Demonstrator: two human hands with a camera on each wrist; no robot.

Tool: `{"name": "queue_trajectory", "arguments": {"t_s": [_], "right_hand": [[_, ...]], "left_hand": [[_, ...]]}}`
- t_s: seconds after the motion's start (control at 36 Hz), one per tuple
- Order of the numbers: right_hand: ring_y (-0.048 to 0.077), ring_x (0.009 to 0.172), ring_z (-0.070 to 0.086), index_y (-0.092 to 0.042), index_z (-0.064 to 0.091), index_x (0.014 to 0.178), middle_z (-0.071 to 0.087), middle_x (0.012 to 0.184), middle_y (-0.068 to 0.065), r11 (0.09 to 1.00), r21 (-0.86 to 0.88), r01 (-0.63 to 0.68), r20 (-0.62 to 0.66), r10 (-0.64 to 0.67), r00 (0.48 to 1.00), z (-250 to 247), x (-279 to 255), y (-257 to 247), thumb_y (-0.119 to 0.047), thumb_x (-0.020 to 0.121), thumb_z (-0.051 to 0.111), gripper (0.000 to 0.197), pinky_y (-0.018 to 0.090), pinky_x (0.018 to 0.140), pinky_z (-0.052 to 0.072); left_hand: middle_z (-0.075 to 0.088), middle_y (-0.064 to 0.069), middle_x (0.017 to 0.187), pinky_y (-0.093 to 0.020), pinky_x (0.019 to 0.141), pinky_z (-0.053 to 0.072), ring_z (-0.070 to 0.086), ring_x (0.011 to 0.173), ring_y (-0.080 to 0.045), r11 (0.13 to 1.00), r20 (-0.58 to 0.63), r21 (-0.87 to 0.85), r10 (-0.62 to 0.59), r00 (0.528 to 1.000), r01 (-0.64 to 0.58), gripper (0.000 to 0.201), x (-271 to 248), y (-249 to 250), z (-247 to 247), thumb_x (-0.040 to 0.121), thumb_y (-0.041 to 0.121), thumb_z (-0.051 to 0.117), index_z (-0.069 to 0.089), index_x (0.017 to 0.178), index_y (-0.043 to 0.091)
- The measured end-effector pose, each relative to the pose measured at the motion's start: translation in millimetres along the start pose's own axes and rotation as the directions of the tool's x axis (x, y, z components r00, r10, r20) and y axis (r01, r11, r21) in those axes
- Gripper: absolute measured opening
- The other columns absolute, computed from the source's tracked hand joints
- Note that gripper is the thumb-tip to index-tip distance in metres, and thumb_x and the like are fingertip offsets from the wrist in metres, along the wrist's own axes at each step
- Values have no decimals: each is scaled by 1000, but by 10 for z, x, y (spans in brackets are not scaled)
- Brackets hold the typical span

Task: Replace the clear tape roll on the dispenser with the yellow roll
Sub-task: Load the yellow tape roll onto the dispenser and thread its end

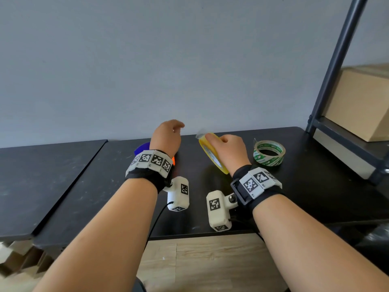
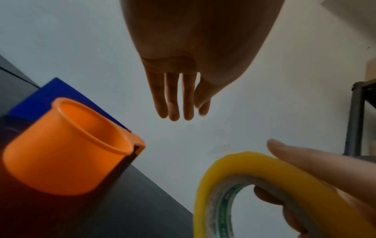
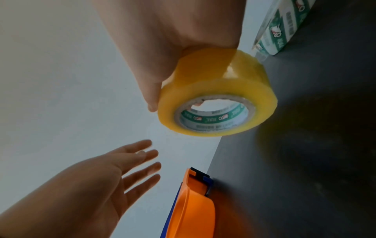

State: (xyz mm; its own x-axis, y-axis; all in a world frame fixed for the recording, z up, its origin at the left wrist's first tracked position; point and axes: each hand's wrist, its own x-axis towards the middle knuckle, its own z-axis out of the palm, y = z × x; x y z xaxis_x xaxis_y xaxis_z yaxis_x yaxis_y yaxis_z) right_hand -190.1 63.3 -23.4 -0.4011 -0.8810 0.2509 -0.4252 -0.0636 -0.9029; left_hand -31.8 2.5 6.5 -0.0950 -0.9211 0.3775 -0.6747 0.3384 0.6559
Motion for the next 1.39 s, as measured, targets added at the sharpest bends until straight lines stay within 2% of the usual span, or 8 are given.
{"name": "queue_trajectory", "arguments": {"t_s": [0.19, 0.44, 0.5, 0.61, 0.72, 0.89, 1.0, 1.39], "right_hand": [[17, 52, 35, -16, 32, 53, 35, 53, 0, 1000, -8, 13, -4, -13, 1000, 37, 38, 17, -49, 88, 56, 54, 31, 56, 32], [18, 66, 50, -14, 49, 65, 53, 66, 1, 1000, -8, 21, 24, -21, 999, 140, 32, 39, -50, 87, 58, 44, 32, 65, 41], [14, 63, 48, -17, 48, 64, 51, 63, -3, 999, -23, 32, 31, -31, 999, 154, 25, 37, -51, 87, 59, 42, 30, 58, 37], [12, 61, 47, -15, 52, 68, 51, 63, -3, 998, -48, 45, 47, -43, 998, 164, 15, 42, -51, 87, 59, 41, 29, 55, 34], [14, 63, 50, -11, 57, 73, 54, 65, -2, 997, -54, 47, 42, -45, 998, 146, -7, 32, -52, 86, 59, 43, 29, 57, 37], [16, 51, 33, -17, 32, 52, 34, 52, -2, 999, -41, 21, -13, -22, 1000, 60, -40, -40, -47, 88, 60, 54, 32, 53, 28], [13, 53, 39, -19, 40, 57, 42, 56, -3, 999, -24, 34, -47, -35, 998, -6, -48, -93, -49, 89, 58, 47, 31, 51, 30], [21, 79, 54, -11, 54, 94, 52, 74, -5, 998, -18, 52, -121, -54, 991, -129, -72, -79, -49, 92, 53, 38, 31, 69, 37]], "left_hand": [[66, -11, 118, -33, 85, 46, 60, 110, -31, 886, 202, 463, -134, 970, 26, 31, -78, -284, -69, 87, 19, 54, 67, 115, 13], [60, -10, 90, -29, 64, 46, 52, 75, -26, 857, 270, 515, -198, 942, 33, 6, -163, -323, -69, 85, 14, 59, 55, 88, 18], [55, -2, 83, -21, 54, 38, 48, 69, -24, 889, 232, 457, -153, 961, 31, 17, -162, -331, -67, 86, 10, 57, 57, 100, 19], [63, -9, 101, -32, 76, 48, 57, 88, -29, 859, 261, 511, -187, 947, 29, 18, -144, -275, -120, 90, 11, 54, 60, 103, 22], [68, -9, 113, -32, 86, 47, 62, 107, -31, 886, 185, 462, -147, 972, 46, 25, -149, -244, -165, 90, 15, 53, 70, 108, 14], [71, -15, 105, -36, 84, 50, 63, 102, -35, 979, 19, 196, -67, 998, 62, 22, -138, -111, -212, 85, 15, 58, 74, 100, 10], [72, -17, 94, -33, 80, 49, 62, 86, -29, 996, -13, 7, -88, 996, 88, 22, -119, -31, -177, 87, 12, 57, 75, 97, 5], [70, -9, 90, -35, 88, 57, 69, 82, -23, 826, 225, -391, -343, 912, 407, 13, -89, -96, 27, 93, 15, 58, 64, 101, 7]]}}
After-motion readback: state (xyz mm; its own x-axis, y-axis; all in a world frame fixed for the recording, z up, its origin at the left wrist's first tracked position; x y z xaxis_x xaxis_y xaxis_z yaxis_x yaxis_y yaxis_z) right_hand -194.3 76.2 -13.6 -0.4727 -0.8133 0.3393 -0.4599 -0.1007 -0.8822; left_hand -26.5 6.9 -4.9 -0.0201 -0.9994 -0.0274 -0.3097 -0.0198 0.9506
